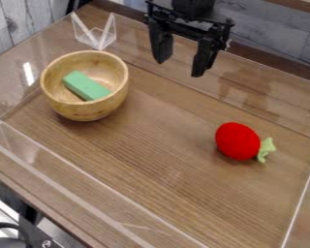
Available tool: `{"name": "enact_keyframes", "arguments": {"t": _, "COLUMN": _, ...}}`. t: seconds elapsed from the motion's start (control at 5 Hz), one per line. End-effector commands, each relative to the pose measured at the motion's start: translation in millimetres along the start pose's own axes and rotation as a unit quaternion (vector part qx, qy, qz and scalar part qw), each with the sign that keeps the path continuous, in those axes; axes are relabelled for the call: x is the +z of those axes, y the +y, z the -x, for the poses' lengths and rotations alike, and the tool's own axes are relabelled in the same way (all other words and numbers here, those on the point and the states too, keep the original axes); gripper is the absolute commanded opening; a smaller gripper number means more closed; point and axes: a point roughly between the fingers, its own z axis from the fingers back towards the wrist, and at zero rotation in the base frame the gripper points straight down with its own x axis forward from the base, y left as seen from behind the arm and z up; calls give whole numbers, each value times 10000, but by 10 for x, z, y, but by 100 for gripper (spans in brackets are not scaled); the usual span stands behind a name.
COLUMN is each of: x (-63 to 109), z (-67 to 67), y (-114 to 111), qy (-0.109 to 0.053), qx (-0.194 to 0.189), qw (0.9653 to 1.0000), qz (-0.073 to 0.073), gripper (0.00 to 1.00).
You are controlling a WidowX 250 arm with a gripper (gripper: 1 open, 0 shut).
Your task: Remove the green stick from the brown bowl and put it on the table
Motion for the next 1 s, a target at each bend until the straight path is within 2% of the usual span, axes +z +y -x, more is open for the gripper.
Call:
{"name": "enact_keyframes", "arguments": {"t": 0.0, "x": 16, "z": 17, "y": 71, "qy": 109, "qx": 531, "qw": 9985, "qz": 40, "gripper": 100}}
{"name": "enact_keyframes", "arguments": {"t": 0.2, "x": 103, "z": 46, "y": 254, "qy": 116, "qx": 1313, "qw": 9912, "qz": 106, "gripper": 100}}
{"name": "enact_keyframes", "arguments": {"t": 0.4, "x": 112, "z": 162, "y": 672, "qy": 3, "qx": 2331, "qw": 9722, "qz": 236, "gripper": 100}}
{"name": "enact_keyframes", "arguments": {"t": 0.6, "x": 101, "z": 262, "y": 1069, "qy": -50, "qx": 3341, "qw": 9417, "qz": 389, "gripper": 100}}
{"name": "enact_keyframes", "arguments": {"t": 0.8, "x": 32, "z": 300, "y": 1349, "qy": -73, "qx": 4043, "qw": 9133, "qz": 493, "gripper": 100}}
